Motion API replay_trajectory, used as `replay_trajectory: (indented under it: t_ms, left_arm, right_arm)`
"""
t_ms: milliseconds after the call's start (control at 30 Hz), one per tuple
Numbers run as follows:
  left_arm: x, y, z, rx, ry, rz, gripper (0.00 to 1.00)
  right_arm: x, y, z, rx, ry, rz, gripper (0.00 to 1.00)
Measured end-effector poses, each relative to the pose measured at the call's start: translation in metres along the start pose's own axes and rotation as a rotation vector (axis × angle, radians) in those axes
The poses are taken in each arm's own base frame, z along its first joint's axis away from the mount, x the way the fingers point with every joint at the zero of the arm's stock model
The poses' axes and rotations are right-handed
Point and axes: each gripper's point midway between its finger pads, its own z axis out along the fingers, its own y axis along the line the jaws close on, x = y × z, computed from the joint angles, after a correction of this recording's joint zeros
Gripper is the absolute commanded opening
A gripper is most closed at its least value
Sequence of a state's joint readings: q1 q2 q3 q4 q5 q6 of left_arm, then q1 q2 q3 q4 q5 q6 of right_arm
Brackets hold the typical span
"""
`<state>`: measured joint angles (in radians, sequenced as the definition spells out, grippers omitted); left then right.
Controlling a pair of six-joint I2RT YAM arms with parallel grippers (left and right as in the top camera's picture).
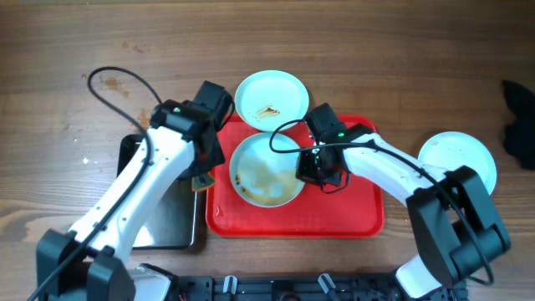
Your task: Clean dirty plates on tray and stack at the side
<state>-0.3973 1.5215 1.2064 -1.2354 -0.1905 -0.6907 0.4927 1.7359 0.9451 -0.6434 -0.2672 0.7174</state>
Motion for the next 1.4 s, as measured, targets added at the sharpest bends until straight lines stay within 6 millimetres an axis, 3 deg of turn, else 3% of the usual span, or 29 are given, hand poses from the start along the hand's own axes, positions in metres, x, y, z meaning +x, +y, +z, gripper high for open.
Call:
replay_trajectory:
  t_ms: [200, 433, 833, 1067, 1200, 1400]
  left_arm:
    - [-0.005, 0.01, -0.003, 0.003, -0.004, -0.039, 0.04]
    - [-0.005, 0.01, -0.003, 0.002, -0.004, -0.04, 0.04]
    - [-0.004, 0.011, -0.003, 0.001, -0.002, -0.009, 0.04]
    - [-0.004, 0.011, -0.003, 0.001, -0.002, 0.003, 0.04]
    - [-0.004, 0.011, -0.003, 0.001, -0.002, 0.007, 0.04]
    - [-0.004, 0.01, -0.003, 0.001, -0.002, 0.022, 0.04]
  right_arm:
    - [0.002, -0.012, -0.04, 0.06, -0.093, -0.022, 0.05]
    - [0.011, -0.026, -0.1, 0.093, -0.238, -0.049, 0.05]
    - [0.035, -0.098, -0.131, 0.434, -0.249, -0.022, 0.04]
    - [0.018, -0.095, -0.173, 0.501, -0.356, -0.023, 0.05]
    - [0.003, -0.092, -0.212, 0.552, -0.466, -0.029, 0.05]
    - [-0.004, -0.105, -0.236, 0.667, -0.539, -0.05, 0.05]
